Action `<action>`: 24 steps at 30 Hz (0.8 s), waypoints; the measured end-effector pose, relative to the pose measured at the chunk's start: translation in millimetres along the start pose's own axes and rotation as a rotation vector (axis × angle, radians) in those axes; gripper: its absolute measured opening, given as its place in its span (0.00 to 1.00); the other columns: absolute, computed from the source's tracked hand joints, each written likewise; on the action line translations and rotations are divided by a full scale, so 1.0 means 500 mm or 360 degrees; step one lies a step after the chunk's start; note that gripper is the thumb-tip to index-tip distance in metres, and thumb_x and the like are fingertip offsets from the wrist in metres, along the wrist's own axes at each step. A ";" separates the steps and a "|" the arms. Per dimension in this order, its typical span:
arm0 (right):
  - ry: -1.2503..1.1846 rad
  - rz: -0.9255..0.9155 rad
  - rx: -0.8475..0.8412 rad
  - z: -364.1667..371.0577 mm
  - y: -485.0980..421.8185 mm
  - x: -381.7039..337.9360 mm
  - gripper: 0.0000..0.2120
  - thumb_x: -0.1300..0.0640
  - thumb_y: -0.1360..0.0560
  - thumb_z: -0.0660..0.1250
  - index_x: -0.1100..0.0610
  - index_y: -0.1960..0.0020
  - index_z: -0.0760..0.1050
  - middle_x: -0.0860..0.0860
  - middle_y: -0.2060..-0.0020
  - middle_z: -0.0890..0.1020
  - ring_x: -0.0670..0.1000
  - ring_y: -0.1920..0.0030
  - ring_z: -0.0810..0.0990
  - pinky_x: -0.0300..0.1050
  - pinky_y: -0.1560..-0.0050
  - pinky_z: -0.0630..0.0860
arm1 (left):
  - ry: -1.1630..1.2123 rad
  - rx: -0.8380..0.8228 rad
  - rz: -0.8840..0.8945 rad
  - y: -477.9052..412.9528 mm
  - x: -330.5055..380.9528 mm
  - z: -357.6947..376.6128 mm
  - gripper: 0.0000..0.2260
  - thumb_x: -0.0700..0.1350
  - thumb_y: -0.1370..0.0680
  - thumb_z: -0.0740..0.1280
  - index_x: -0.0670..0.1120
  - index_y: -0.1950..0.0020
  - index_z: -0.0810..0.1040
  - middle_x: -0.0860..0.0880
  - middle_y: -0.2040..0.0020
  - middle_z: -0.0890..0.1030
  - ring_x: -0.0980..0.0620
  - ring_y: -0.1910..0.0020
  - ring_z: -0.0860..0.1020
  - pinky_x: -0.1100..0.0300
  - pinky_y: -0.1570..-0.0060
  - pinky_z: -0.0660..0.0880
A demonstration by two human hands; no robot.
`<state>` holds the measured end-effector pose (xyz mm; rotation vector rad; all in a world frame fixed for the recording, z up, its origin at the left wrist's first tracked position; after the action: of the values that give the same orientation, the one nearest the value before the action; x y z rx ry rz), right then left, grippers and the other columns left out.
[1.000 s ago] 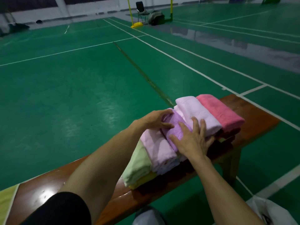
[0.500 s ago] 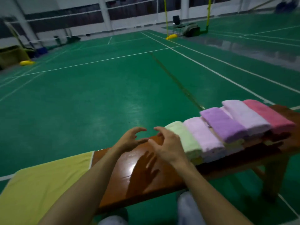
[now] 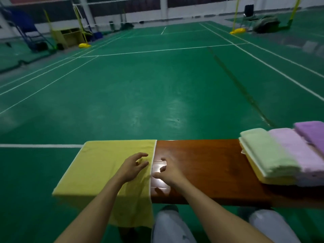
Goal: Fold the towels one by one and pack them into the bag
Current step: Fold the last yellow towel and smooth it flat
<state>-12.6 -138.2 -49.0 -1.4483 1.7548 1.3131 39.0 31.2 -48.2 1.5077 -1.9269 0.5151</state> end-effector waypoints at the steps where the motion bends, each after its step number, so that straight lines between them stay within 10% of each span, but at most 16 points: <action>1: 0.0019 0.0002 0.0005 0.013 -0.012 -0.005 0.38 0.55 0.33 0.79 0.54 0.29 0.64 0.52 0.47 0.78 0.55 0.44 0.79 0.51 0.45 0.78 | 0.0035 0.0017 -0.0020 0.003 -0.017 -0.001 0.16 0.48 0.21 0.66 0.50 0.33 0.74 0.51 0.35 0.76 0.53 0.36 0.73 0.62 0.39 0.72; 8: -0.0166 0.0079 -0.0014 0.102 -0.077 -0.050 0.45 0.63 0.36 0.80 0.50 0.28 0.57 0.55 0.40 0.77 0.57 0.42 0.78 0.49 0.50 0.80 | 0.0327 0.0215 -0.0043 0.013 -0.052 0.000 0.12 0.44 0.17 0.58 0.47 0.36 0.75 0.53 0.41 0.77 0.55 0.42 0.75 0.60 0.41 0.73; 14: -0.0626 0.0290 0.0082 0.111 -0.088 -0.044 0.28 0.65 0.30 0.73 0.48 0.41 0.60 0.55 0.50 0.77 0.58 0.49 0.80 0.60 0.48 0.81 | 0.0598 0.0270 -0.0097 0.022 -0.058 -0.015 0.12 0.43 0.16 0.56 0.47 0.38 0.76 0.50 0.42 0.79 0.54 0.42 0.77 0.59 0.41 0.75; 24: -0.0381 0.0049 -0.0060 0.075 -0.063 -0.039 0.26 0.67 0.29 0.73 0.46 0.43 0.62 0.55 0.56 0.78 0.56 0.55 0.81 0.59 0.56 0.83 | 0.0132 0.0081 -0.0072 0.041 -0.040 -0.016 0.13 0.45 0.17 0.58 0.51 0.34 0.74 0.52 0.35 0.75 0.57 0.39 0.72 0.63 0.43 0.69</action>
<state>15.7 -94.8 -58.8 -1.2302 1.6094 1.4764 24.3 55.9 -54.7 1.5340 -1.8244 0.6013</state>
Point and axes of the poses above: each hand's wrist, its own y-axis away from the middle knuckle, its own z-axis out of the palm, x = y × z, the point moved 4 cm from there along -y, towards the middle knuckle
